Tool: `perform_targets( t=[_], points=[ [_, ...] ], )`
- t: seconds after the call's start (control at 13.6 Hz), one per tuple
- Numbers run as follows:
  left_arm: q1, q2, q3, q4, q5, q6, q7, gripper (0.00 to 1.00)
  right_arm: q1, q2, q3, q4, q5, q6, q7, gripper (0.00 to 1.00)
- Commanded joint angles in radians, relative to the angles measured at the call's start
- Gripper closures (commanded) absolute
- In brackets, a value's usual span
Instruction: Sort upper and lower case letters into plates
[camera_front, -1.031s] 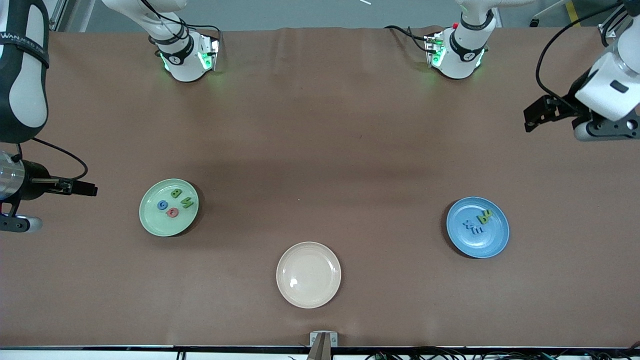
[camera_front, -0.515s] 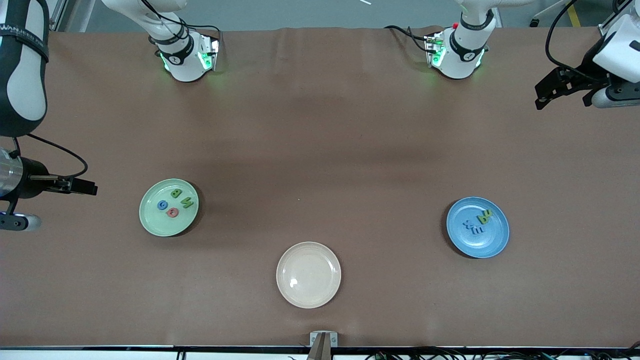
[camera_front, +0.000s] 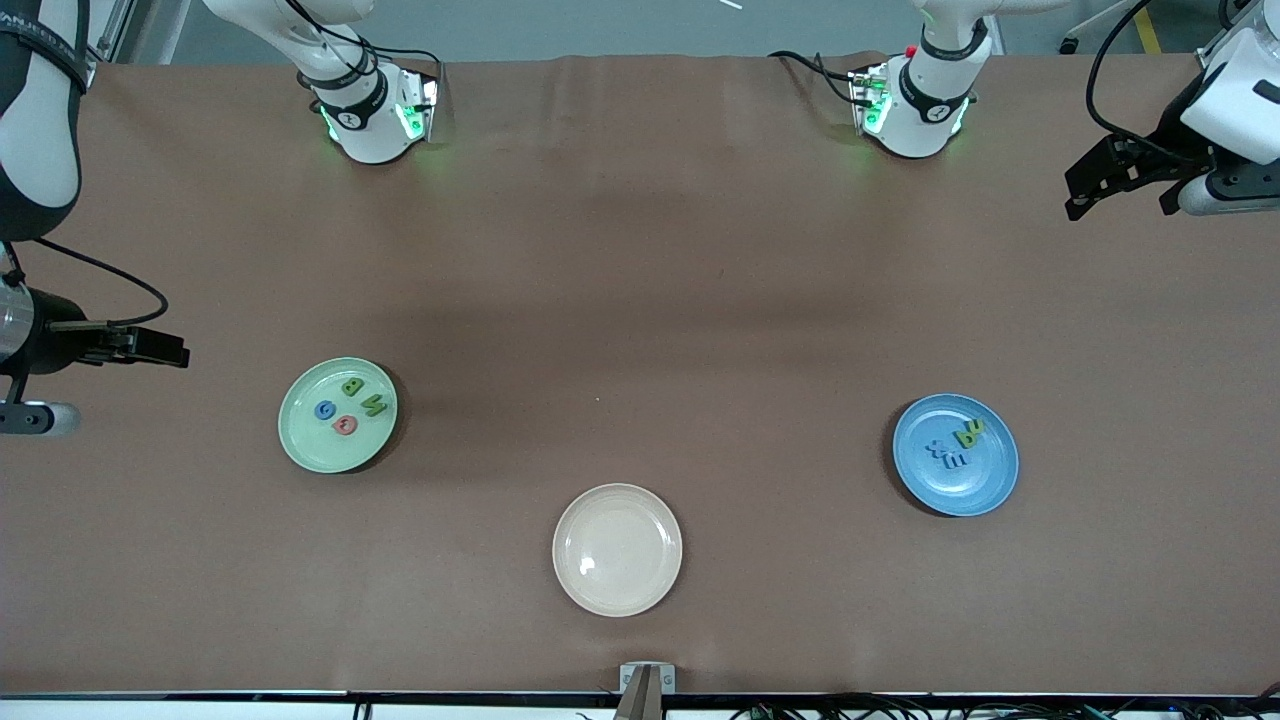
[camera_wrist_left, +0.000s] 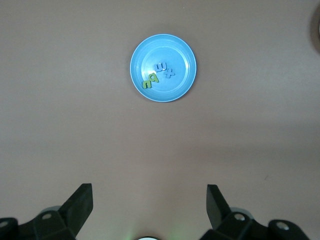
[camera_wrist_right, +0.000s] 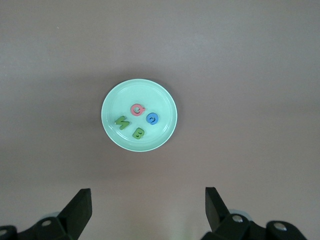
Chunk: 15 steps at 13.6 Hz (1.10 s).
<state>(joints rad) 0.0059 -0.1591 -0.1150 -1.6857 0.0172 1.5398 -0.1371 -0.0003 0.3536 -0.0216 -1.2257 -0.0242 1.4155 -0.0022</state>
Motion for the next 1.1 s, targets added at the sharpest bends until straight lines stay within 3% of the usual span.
perform_targets(
  t=[0.0,0.44,0.59,0.81,1.03],
  points=[
    [0.002,-0.016,0.003,-0.014,-0.016,0.007,0.033,0.0,-0.004,-0.096,0.002,-0.106,0.001,0.031,-0.022,0.0],
    [0.005,-0.005,0.003,-0.014,-0.016,0.013,0.031,0.0,-0.009,-0.099,0.003,-0.106,0.018,0.059,-0.035,0.0],
    [0.006,-0.007,0.003,-0.006,-0.016,0.013,0.031,0.0,-0.007,-0.152,0.002,-0.173,0.02,0.069,-0.035,0.0],
    [0.009,-0.004,0.006,-0.006,-0.014,0.014,0.031,0.0,-0.007,-0.287,0.003,-0.375,0.021,0.195,-0.035,0.0],
    [0.006,0.006,0.005,0.0,-0.014,0.029,0.03,0.0,-0.007,-0.335,0.003,-0.416,0.021,0.197,-0.035,0.0]
  ],
)
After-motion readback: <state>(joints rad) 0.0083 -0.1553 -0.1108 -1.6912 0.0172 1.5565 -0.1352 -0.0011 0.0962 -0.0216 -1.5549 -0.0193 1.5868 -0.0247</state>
